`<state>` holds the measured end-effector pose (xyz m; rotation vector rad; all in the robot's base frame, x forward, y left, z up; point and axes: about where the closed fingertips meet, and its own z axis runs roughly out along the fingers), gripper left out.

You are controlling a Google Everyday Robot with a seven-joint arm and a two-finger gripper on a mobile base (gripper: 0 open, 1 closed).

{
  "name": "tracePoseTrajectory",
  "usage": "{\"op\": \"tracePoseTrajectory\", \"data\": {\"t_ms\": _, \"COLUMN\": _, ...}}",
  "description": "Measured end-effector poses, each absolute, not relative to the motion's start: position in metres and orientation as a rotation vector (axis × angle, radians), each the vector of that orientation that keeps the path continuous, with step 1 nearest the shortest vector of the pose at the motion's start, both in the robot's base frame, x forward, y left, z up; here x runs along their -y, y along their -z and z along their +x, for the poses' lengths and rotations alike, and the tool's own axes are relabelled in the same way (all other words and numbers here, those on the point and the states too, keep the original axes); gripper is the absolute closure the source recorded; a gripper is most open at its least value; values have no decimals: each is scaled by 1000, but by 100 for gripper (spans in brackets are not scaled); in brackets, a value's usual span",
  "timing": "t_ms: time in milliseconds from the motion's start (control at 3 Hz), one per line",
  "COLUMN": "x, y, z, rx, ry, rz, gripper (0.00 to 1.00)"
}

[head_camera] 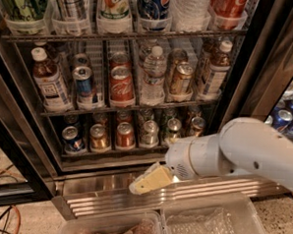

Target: Pick orange can from bottom shelf of fridge

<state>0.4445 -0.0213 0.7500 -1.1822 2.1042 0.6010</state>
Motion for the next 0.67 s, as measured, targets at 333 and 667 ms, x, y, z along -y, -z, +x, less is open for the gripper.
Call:
{"op": "tracePoseTrajectory", "data": {"t_ms": 333, "x": -12, "y": -731, "z": 466, "rx": -2045, "ry": -655, "rz": -1101, "gripper": 0}}
{"op": "tracePoseTrajectory", "data": {"t_ms": 667, "x": -46, "y": -706, "z": 482, "rx": -1985, "ry": -702, "rz": -1055, "gripper": 0}}
